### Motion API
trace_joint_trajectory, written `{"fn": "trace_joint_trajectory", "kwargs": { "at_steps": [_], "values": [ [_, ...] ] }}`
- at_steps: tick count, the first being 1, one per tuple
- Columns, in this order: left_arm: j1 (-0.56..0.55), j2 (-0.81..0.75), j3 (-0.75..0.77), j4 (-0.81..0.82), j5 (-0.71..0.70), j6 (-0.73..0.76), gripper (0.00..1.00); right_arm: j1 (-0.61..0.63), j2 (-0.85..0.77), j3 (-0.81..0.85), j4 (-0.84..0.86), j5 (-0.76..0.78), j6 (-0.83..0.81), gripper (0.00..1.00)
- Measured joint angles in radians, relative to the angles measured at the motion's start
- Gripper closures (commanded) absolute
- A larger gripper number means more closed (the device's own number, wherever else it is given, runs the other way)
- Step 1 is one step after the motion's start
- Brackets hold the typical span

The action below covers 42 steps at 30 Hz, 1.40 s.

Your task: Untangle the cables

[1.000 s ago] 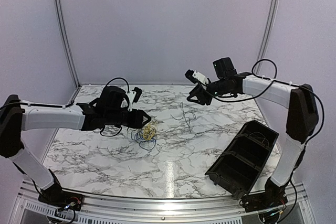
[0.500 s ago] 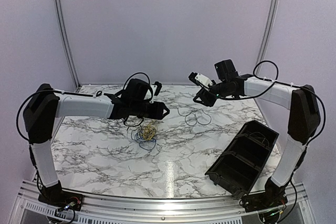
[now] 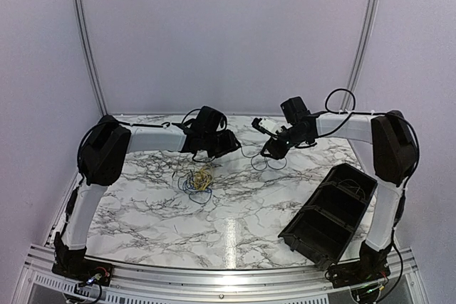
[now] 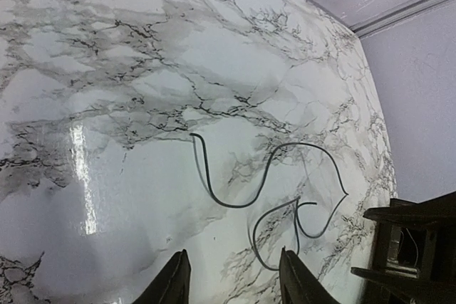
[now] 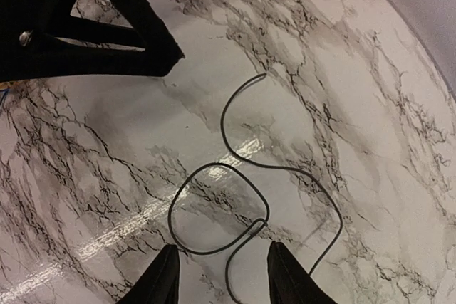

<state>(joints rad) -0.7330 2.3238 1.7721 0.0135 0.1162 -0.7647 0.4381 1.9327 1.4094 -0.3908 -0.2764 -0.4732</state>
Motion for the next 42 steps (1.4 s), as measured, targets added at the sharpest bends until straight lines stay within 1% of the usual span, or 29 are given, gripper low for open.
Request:
{"fn": "trace_joint_trajectory", "kwargs": {
  "at_steps": [6,14,19,23,27,32,34,39,42],
  "values": [
    [0.0,0.125,0.141,-0.049,0.004,-0.061,0.59,-0.004,0.051,0.0,0.0,0.021,0.029,0.57],
    [0.0,0.24,0.29,-0.069,0.013,-0.108,0.66,-0.024,0.057,0.0,0.003,0.037,0.051,0.57],
    [0.0,0.296,0.35,-0.075,0.014,-0.126,0.71,-0.042,0.057,0.0,0.009,0.038,0.058,0.58],
    [0.0,0.321,0.389,-0.08,0.013,-0.137,0.73,-0.046,0.063,0.002,0.01,0.036,0.062,0.58],
    [0.0,0.347,0.426,-0.081,0.011,-0.147,0.77,-0.046,0.08,0.004,0.018,0.035,0.072,0.61],
    [0.002,0.36,0.439,-0.077,0.006,-0.16,0.89,-0.055,0.117,0.03,0.026,0.01,0.106,0.64],
    [0.002,0.362,0.439,-0.079,0.003,-0.162,0.91,-0.061,0.133,0.041,0.035,-0.005,0.117,0.66],
    [0.002,0.365,0.44,-0.078,-0.001,-0.167,0.98,-0.072,0.164,0.064,0.042,-0.037,0.143,0.76],
    [0.002,0.365,0.44,-0.078,-0.002,-0.166,1.0,-0.073,0.176,0.078,0.044,-0.052,0.151,0.78]
  ]
}}
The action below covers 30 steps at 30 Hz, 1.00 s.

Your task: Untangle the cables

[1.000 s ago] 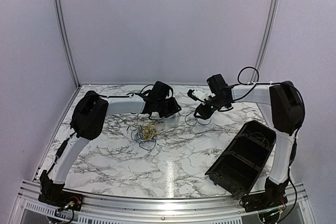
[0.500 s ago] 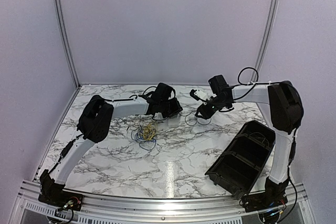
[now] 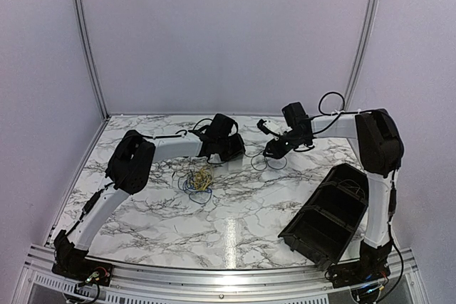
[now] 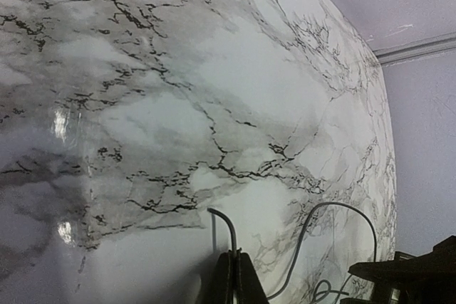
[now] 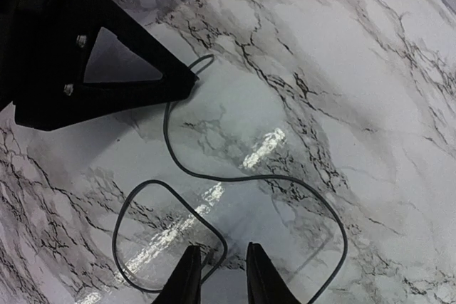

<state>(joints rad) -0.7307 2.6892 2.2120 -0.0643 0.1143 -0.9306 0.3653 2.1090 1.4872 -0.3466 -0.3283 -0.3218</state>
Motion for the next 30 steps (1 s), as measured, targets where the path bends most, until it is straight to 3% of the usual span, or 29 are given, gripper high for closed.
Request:
{"fn": "trace_joint_trajectory", "kwargs": {
  "at_steps": [7,17,25,30],
  "values": [
    [0.0,0.0,-0.002,0.001,0.0,-0.001,1.0,0.0,0.029,0.025,0.006,-0.035,0.009,0.83],
    [0.005,0.0,-0.019,0.034,0.0,0.0,1.0,0.0,0.047,0.036,0.005,-0.056,0.019,1.0],
    [0.009,-0.039,-0.101,0.084,-0.001,0.015,1.0,-0.005,0.033,0.035,0.002,-0.059,0.02,1.0],
    [0.032,-0.133,-0.246,0.094,-0.006,0.042,1.0,-0.018,-0.106,0.011,-0.053,-0.067,0.005,1.0]
  ]
}}
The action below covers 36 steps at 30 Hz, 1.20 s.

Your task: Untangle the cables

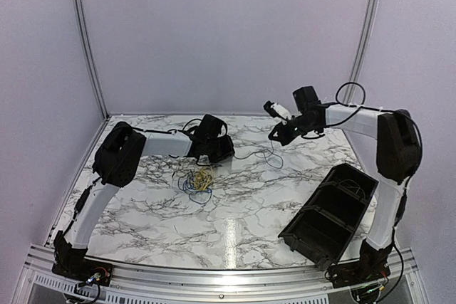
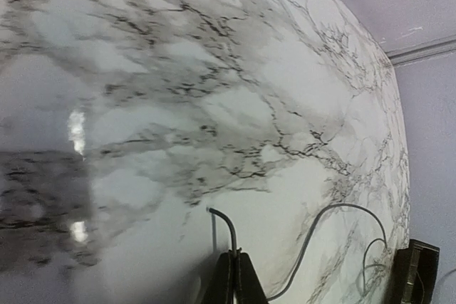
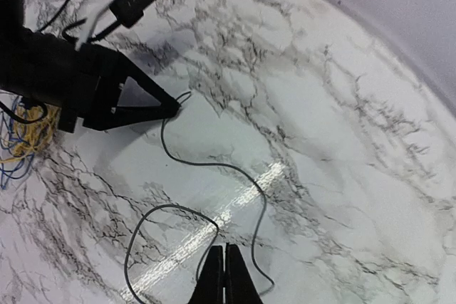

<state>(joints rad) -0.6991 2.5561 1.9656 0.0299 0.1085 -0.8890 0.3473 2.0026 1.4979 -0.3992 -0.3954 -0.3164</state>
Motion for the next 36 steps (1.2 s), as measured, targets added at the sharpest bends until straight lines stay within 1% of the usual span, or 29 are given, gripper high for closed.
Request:
{"fn": "trace_joint_trajectory", "kwargs": {
  "at_steps": [4,7,9,13,18,21,25,29,33,36],
  "values": [
    [0.044,-0.09,-0.119,-0.016,-0.021,0.039,1.0,-0.037,-0.228,-0.003,-0.029,-0.011,-0.01,1.0],
    [0.084,-0.149,-0.177,-0.018,-0.039,0.068,1.0,-0.085,-0.406,0.009,-0.039,0.001,-0.028,1.0],
    [0.109,-0.185,-0.206,-0.018,-0.058,0.085,1.0,-0.113,-0.491,0.018,-0.047,0.022,-0.04,1.0],
    [0.154,-0.229,-0.234,-0.016,-0.087,0.105,1.0,-0.163,-0.624,0.023,-0.079,0.097,-0.071,1.0],
    [0.202,-0.235,-0.243,-0.024,-0.132,0.135,1.0,-0.21,-0.751,0.039,-0.129,0.227,-0.113,1.0],
    [0.214,-0.239,-0.247,-0.01,-0.119,0.145,1.0,-0.203,-0.803,0.063,-0.187,0.255,-0.134,1.0],
    [0.204,-0.266,-0.248,-0.011,-0.119,0.158,1.0,-0.204,-0.822,0.084,-0.221,0.301,-0.15,1.0],
    [0.207,-0.285,-0.256,-0.011,-0.119,0.164,1.0,-0.205,-0.823,0.087,-0.233,0.325,-0.15,1.0],
    [0.201,-0.316,-0.299,0.008,-0.09,0.179,1.0,-0.207,-0.823,0.079,-0.223,0.323,-0.146,1.0],
    [0.179,-0.352,-0.329,0.03,-0.055,0.195,1.0,-0.213,-0.825,0.027,-0.196,0.322,-0.145,1.0]
  ]
}}
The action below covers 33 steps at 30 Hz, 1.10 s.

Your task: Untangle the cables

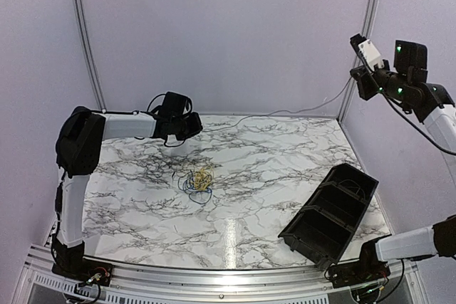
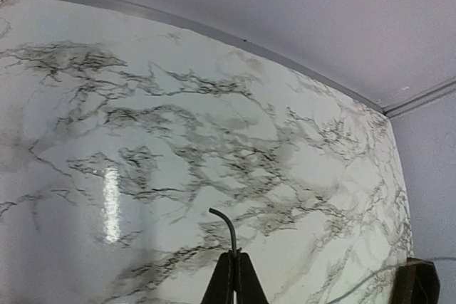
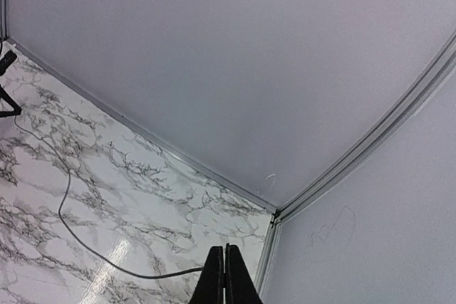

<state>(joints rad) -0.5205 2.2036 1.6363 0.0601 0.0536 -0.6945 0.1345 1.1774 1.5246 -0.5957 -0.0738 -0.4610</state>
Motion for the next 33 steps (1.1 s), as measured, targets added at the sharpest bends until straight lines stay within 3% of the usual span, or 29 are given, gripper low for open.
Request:
{"fn": "trace_joint_trajectory", "kwargs": {
  "at_steps": [5,11,17,24,27,30,33],
  "values": [
    [-0.116,-0.062,0.026,0.046,0.045,0.027,1.0,-0.002,0.002,-0.154,-0.016,0.017,-0.039,1.0],
    [-0.325,-0.059,0.201,0.1,0.096,0.025,1.0,-0.073,-0.031,-0.312,-0.103,0.109,-0.172,1.0],
    [-0.438,0.067,0.422,0.163,0.123,-0.03,1.0,-0.259,-0.098,-0.373,-0.158,0.123,-0.278,1.0],
    [-0.478,0.251,0.549,0.186,0.13,-0.127,1.0,-0.308,-0.105,-0.529,-0.193,0.098,-0.328,1.0],
    [-0.488,0.299,0.557,0.185,0.131,-0.153,1.0,-0.309,-0.093,-0.584,-0.188,0.074,-0.326,0.81],
    [-0.497,0.327,0.557,0.185,0.134,-0.168,1.0,-0.312,-0.055,-0.616,-0.183,0.055,-0.312,0.55],
    [-0.509,0.334,0.557,0.186,0.144,-0.176,1.0,-0.319,-0.018,-0.599,-0.185,0.01,-0.277,0.48]
  ]
}}
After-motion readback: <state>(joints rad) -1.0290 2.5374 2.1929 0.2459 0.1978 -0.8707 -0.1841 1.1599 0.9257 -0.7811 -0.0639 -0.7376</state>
